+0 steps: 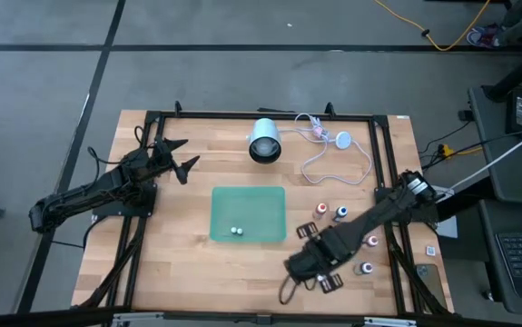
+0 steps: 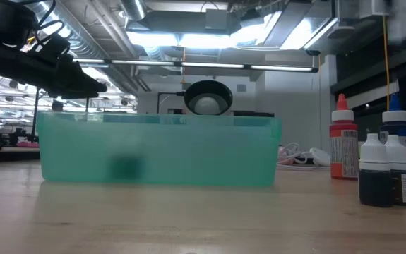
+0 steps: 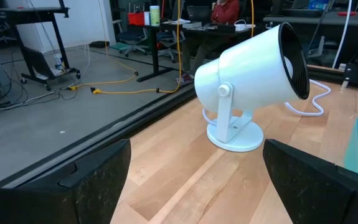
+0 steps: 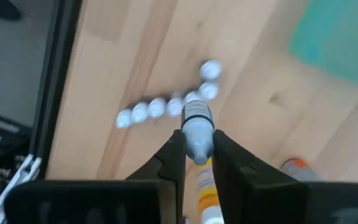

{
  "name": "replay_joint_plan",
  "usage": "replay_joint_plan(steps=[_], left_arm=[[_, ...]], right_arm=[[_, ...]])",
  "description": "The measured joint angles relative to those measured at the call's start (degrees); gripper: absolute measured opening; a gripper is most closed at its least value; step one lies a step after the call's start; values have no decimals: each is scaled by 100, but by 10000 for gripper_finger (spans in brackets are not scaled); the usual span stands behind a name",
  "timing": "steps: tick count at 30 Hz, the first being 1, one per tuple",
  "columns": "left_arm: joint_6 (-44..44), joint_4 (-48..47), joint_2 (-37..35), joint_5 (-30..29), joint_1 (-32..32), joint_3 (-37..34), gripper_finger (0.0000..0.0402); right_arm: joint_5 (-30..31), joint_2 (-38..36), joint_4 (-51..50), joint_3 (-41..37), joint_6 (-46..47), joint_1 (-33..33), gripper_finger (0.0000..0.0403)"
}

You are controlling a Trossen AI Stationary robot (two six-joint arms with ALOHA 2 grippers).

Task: Pick & Place food coloring
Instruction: Put the small blue food coloring bottle into the bin

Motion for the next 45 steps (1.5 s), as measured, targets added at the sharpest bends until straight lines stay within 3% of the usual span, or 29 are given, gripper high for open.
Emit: replay_joint_plan(steps=[14, 24, 45], left_arm=[[0, 0, -2, 0, -1, 2, 361], [0, 0, -2, 0, -1, -1, 361], [0, 0, 1, 0, -1, 2, 361]], right_arm=[[156, 974, 412, 1608, -721, -1241, 67], [108, 1934, 616, 2528, -962, -1790, 68], [-265, 2889, 817, 2669, -1225, -2146, 69]])
